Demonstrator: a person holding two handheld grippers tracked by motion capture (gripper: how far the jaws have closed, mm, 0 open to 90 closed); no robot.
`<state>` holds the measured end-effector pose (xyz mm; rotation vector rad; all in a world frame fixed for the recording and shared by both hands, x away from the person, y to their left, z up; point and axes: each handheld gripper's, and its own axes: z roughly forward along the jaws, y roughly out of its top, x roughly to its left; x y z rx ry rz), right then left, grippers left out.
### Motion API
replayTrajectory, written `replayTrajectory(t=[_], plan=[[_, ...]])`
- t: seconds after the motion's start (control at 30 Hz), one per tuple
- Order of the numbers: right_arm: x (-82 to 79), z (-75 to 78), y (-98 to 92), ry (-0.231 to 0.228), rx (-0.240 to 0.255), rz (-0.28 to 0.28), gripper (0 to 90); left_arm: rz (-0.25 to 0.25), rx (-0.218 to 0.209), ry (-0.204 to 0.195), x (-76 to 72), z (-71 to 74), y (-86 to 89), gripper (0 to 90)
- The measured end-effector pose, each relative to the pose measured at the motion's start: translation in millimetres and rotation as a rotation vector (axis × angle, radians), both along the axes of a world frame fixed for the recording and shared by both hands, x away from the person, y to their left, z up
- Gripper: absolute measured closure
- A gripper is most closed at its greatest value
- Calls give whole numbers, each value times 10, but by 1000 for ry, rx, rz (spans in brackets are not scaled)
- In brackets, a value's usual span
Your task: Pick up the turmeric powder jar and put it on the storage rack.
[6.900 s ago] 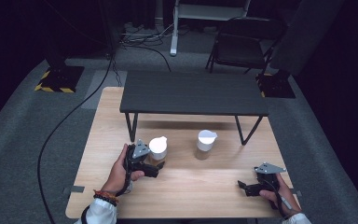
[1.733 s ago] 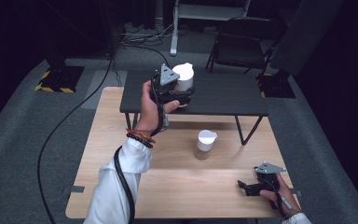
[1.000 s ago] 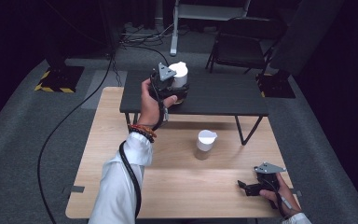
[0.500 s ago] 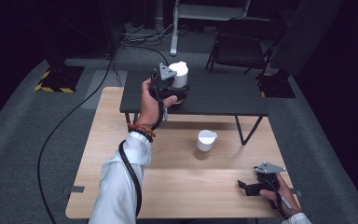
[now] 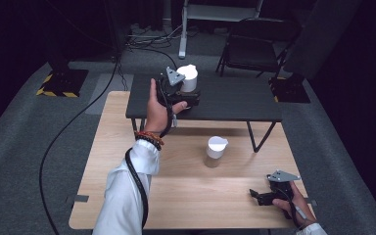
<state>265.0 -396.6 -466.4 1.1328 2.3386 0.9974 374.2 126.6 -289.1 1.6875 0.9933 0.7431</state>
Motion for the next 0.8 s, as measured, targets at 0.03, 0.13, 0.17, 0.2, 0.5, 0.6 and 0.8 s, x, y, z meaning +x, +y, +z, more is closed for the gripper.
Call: replayTrajectory(t=[0.03, 0.13, 0.17, 0.2, 0.5, 0.6, 0.8], plan=[[0, 0, 0, 0, 0, 0, 0, 3, 3, 0, -4, 4, -3, 36], [0, 0, 0, 0, 0, 0, 0, 8, 5, -7, -19, 8, -9, 22], [0, 0, 0, 0, 0, 0, 0, 18, 19, -10, -30, 18, -27, 8], [0, 0, 0, 0, 0, 0, 0, 28, 33, -11, -41, 31, -49, 7], [0, 0, 0, -1, 0, 0, 0, 34, 59, -46, -163, 130, -39, 7], [-1, -1, 0, -1, 0, 0, 0, 36, 68, -62, -220, 150, -26, 7], [0, 1, 0, 0, -1, 1, 0, 11, 78, -116, -362, 144, 23, 6]])
